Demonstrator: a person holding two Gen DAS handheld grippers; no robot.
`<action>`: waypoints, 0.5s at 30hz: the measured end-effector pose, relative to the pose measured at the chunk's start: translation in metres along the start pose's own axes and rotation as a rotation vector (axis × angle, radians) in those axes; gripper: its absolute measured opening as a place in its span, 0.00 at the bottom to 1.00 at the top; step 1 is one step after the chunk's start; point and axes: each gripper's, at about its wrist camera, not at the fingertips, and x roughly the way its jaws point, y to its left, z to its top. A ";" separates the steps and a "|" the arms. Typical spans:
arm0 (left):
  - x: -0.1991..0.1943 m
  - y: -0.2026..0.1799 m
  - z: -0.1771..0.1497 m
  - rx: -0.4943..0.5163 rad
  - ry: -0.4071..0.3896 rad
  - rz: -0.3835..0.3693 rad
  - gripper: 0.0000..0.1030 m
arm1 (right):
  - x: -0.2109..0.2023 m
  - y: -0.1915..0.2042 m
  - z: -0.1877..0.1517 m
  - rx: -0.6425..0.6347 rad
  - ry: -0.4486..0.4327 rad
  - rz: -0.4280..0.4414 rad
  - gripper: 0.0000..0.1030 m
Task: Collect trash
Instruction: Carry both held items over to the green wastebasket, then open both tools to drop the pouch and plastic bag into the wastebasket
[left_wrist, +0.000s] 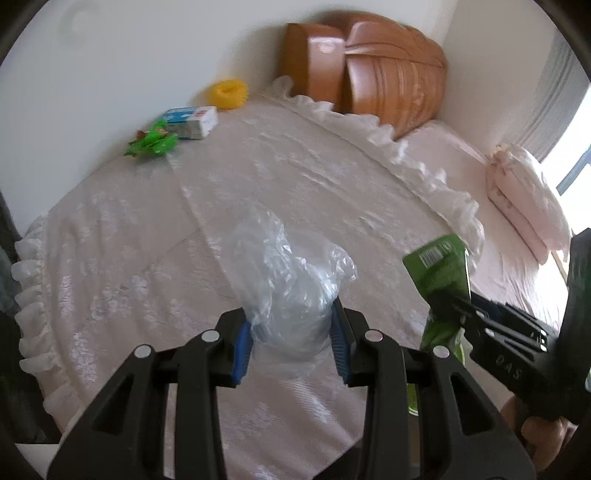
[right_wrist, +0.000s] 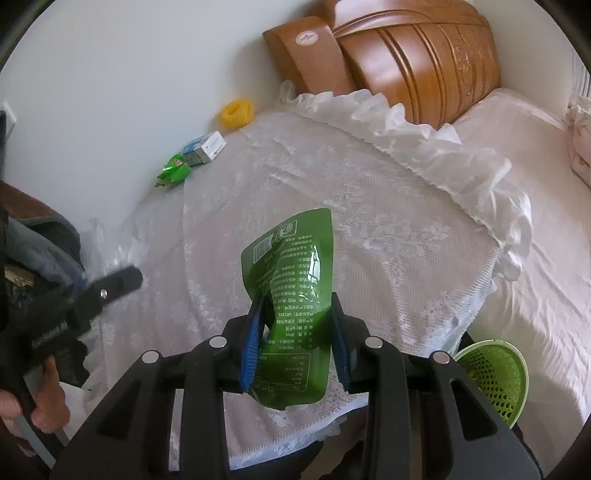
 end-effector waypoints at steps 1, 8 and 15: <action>0.000 -0.006 -0.001 0.015 0.001 -0.013 0.34 | -0.004 -0.005 -0.002 0.005 -0.007 -0.011 0.33; 0.000 -0.068 -0.005 0.150 0.015 -0.112 0.34 | -0.038 -0.066 -0.035 0.119 -0.032 -0.139 0.33; 0.006 -0.140 -0.013 0.303 0.042 -0.217 0.34 | -0.061 -0.146 -0.081 0.278 -0.008 -0.329 0.33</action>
